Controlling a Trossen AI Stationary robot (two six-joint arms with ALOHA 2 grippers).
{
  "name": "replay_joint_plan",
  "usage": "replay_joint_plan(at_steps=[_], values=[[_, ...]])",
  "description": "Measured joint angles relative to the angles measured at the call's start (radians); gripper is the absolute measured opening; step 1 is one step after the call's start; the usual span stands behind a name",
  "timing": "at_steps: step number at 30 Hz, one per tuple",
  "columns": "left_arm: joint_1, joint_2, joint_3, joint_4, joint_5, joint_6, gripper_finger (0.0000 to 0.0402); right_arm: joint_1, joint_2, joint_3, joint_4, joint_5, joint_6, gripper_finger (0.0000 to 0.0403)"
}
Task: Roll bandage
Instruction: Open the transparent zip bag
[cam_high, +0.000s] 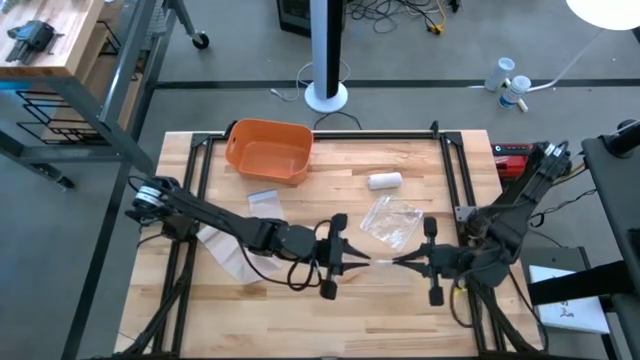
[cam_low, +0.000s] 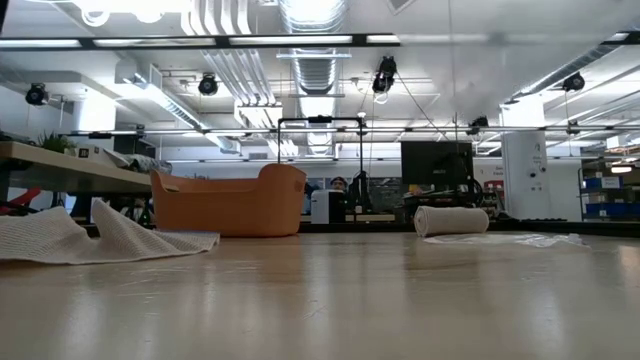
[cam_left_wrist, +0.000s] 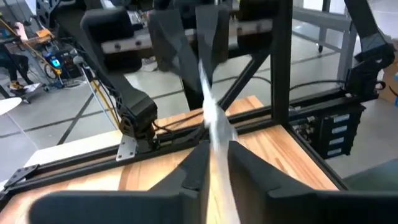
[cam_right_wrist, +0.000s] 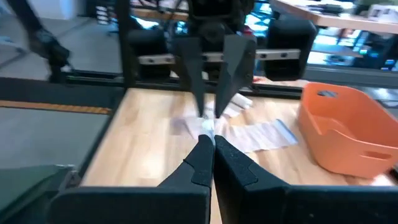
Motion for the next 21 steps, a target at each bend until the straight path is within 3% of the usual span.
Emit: replay_joint_plan(at_steps=[11,15,21], values=[[0.004,0.083,0.0,0.186,-0.008,0.05,0.0167,-0.038,0.05,0.0,0.007,0.001,-0.016,0.0],[0.011,0.086,0.0,0.198,-0.023,0.05,0.0167,-0.04,0.054,0.0,0.007,-0.006,-0.029,0.0],[0.011,0.086,0.0,0.196,-0.037,0.05,0.0127,-0.04,0.054,0.0,0.013,-0.006,-0.032,0.0]])
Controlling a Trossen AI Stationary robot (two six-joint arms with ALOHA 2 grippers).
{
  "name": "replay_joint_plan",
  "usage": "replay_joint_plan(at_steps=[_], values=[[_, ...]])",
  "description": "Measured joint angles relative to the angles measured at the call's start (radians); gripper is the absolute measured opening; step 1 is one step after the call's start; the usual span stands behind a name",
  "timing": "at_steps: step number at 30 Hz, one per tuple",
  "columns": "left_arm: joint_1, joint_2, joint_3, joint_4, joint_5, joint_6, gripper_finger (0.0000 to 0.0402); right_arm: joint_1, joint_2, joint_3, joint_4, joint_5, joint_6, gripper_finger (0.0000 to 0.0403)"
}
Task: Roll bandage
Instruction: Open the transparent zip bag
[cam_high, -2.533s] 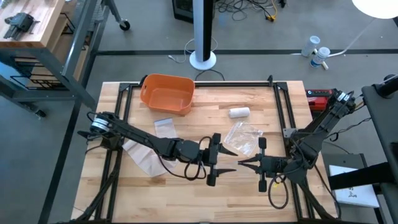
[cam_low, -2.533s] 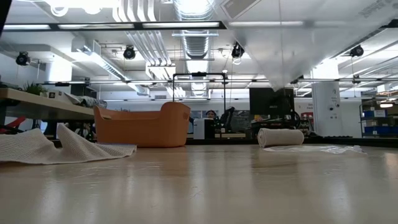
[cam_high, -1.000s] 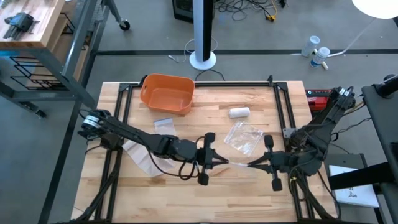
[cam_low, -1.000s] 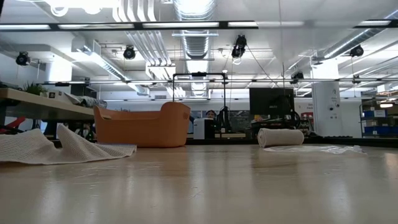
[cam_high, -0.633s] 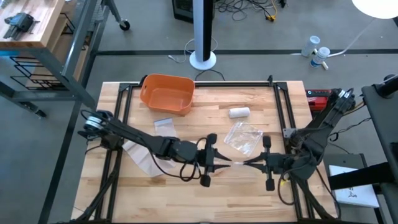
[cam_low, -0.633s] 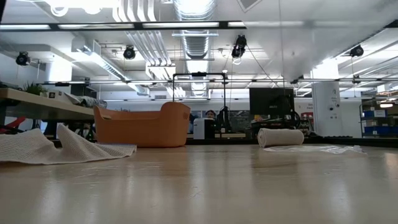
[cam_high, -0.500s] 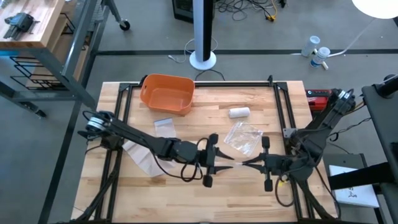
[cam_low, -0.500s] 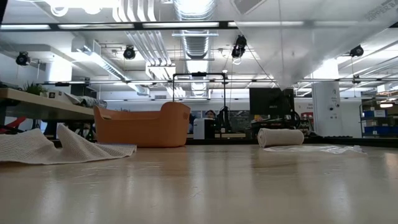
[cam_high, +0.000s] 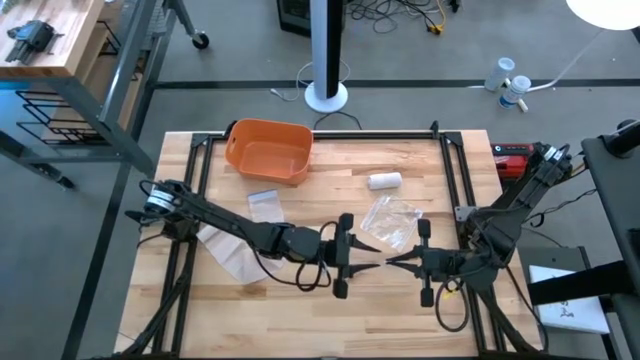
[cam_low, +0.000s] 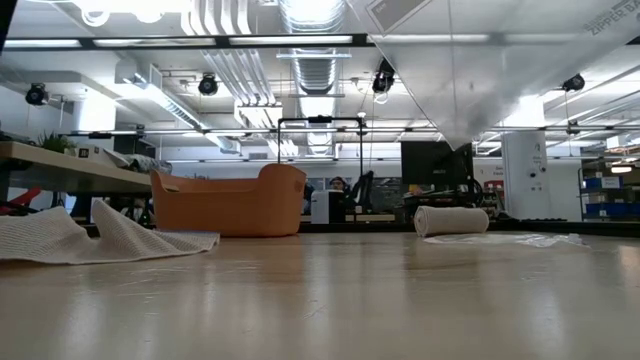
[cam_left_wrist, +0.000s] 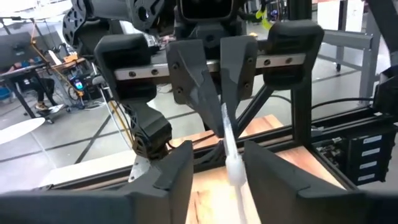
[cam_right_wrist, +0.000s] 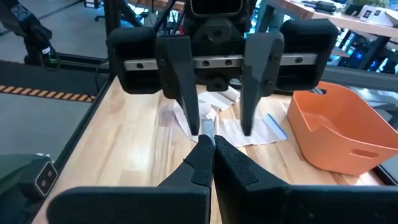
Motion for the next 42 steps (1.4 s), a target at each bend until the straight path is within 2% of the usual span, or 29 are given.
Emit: replay_joint_plan(at_steps=[9,14,22,30,34,38,42], values=[[0.002,0.0,0.0,-0.006,0.0,0.01,0.0041,-0.001,0.005,0.0,0.042,0.005,-0.003,0.0],[0.002,0.0,0.0,-0.006,0.0,0.013,0.0011,-0.001,0.005,0.0,0.042,0.006,-0.003,0.0],[0.002,-0.004,0.0,-0.018,0.0,0.014,0.0031,0.002,-0.012,0.0,0.027,-0.001,-0.004,0.0],[0.002,-0.015,0.0,-0.035,0.002,0.014,0.0012,0.027,-0.046,0.0,-0.006,-0.001,-0.003,0.0],[0.002,-0.024,0.002,-0.054,0.002,0.014,0.0021,0.044,-0.068,-0.001,-0.022,-0.001,-0.003,0.0],[0.0,-0.038,0.002,-0.105,0.002,0.015,0.0032,0.066,-0.094,0.019,-0.092,-0.006,0.026,0.0],[-0.002,-0.051,0.002,-0.15,0.002,0.019,0.0024,0.085,-0.107,0.05,-0.176,-0.002,0.071,0.0]])
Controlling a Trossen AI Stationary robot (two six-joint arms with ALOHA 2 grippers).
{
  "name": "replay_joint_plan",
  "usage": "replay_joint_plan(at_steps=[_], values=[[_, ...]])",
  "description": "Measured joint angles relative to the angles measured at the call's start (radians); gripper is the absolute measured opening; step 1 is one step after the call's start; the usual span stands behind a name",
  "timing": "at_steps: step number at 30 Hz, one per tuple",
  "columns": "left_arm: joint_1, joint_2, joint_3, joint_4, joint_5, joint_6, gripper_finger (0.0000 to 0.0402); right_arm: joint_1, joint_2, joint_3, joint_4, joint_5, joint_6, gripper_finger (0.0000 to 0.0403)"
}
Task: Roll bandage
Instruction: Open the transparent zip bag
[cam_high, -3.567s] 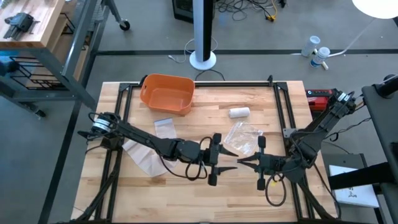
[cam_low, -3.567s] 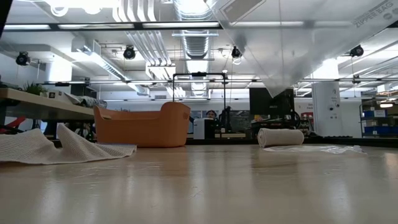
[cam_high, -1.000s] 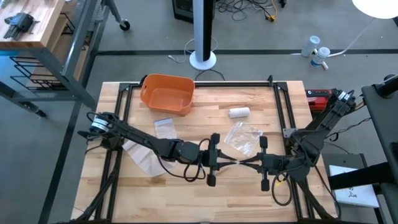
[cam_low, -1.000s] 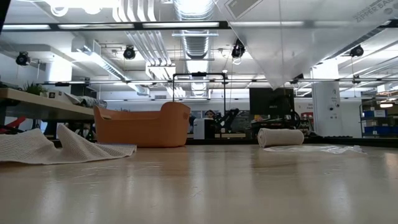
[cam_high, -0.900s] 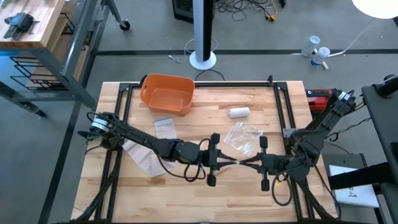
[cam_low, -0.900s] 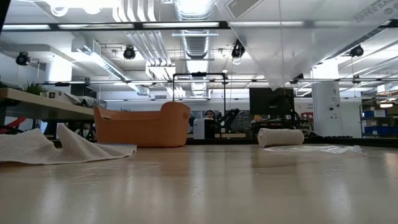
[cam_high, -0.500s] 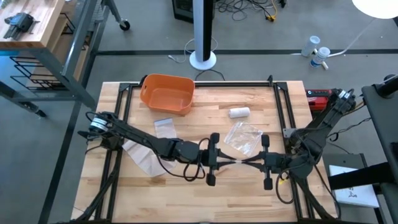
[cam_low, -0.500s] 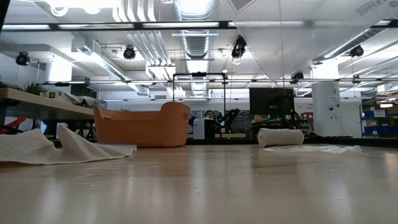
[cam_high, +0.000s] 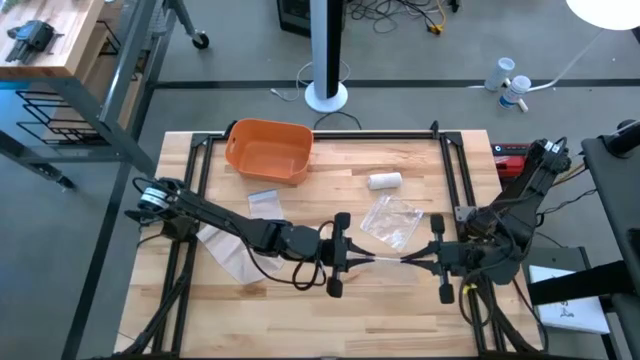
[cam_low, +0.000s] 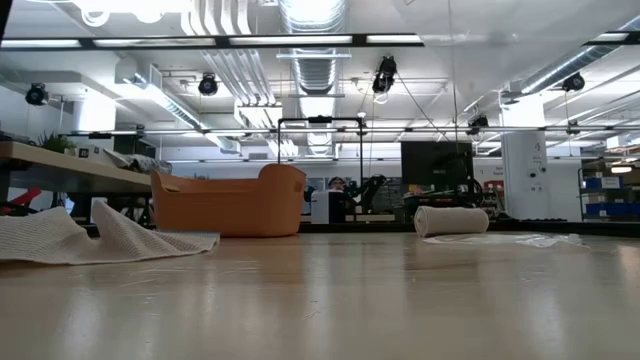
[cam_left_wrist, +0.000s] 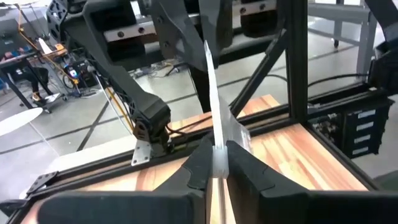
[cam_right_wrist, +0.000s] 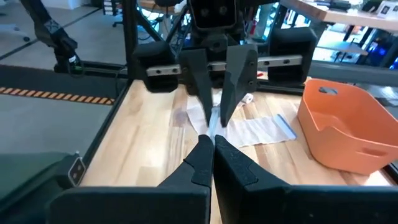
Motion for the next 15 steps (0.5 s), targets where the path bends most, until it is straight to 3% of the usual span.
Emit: replay_joint_plan(at_steps=[5,15], values=[[-0.002,-0.017,0.001,-0.069,0.0,0.004,0.0011,0.025,0.001,0.044,-0.119,0.003,0.078,0.0],[-0.005,-0.068,-0.002,-0.251,0.0,-0.058,0.0034,0.055,-0.001,0.068,-0.196,0.009,0.144,0.0]])
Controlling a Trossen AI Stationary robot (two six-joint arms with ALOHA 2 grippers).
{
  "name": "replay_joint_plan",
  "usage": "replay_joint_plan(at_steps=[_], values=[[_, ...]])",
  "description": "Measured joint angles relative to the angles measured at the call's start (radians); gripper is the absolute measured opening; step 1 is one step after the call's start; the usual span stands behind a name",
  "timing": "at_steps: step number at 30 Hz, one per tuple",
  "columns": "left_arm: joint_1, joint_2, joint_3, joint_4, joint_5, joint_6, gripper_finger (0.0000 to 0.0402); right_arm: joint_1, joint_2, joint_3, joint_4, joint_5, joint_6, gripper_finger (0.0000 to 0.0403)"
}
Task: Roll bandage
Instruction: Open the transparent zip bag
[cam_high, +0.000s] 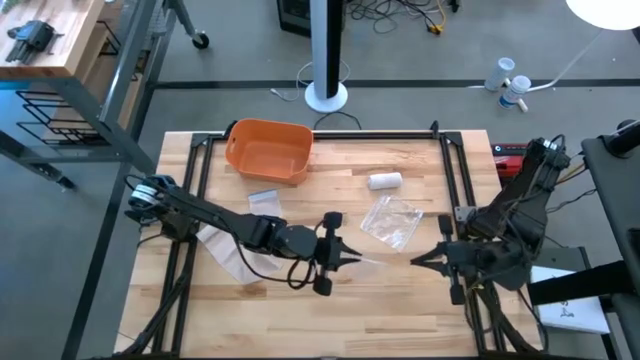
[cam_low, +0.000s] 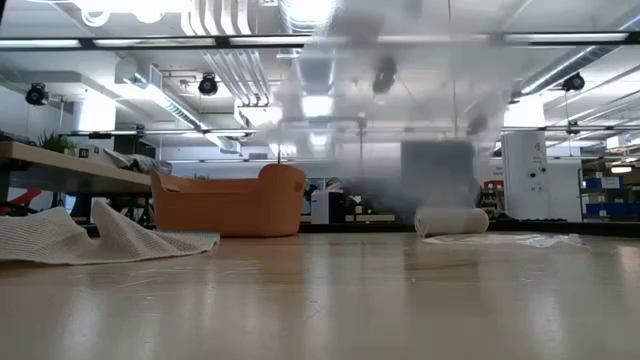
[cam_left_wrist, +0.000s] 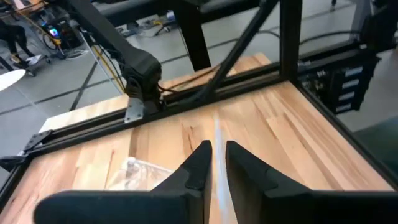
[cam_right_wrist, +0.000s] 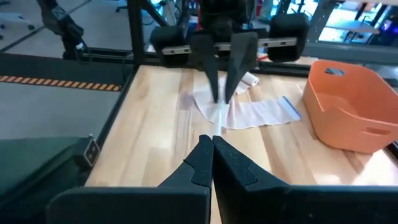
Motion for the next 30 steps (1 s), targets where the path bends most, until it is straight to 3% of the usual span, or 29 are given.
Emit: replay_joint_plan(at_steps=[5,9,17,23,27,30], values=[[0.0,0.0,0.001,-0.004,0.001,-0.003,0.0004,-0.01,0.025,-0.007,0.007,0.024,-0.014,0.0],[-0.001,-0.001,0.001,-0.018,0.001,-0.003,0.0007,-0.025,0.08,-0.009,0.008,0.083,-0.016,0.001],[-0.005,-0.013,0.001,-0.258,0.002,-0.178,0.0001,-0.12,0.22,-0.01,0.009,0.081,0.088,0.0089],[0.002,0.012,-0.037,-0.502,0.01,-0.423,0.0034,-0.179,0.392,-0.054,0.01,-0.051,0.298,0.0143],[0.017,0.018,-0.124,-0.468,0.069,-0.536,0.0072,-0.231,0.509,-0.104,0.057,-0.124,0.443,0.0162],[0.055,0.018,-0.216,-0.373,0.15,-0.578,0.0105,-0.28,0.587,-0.122,0.16,-0.248,0.42,0.0163]])
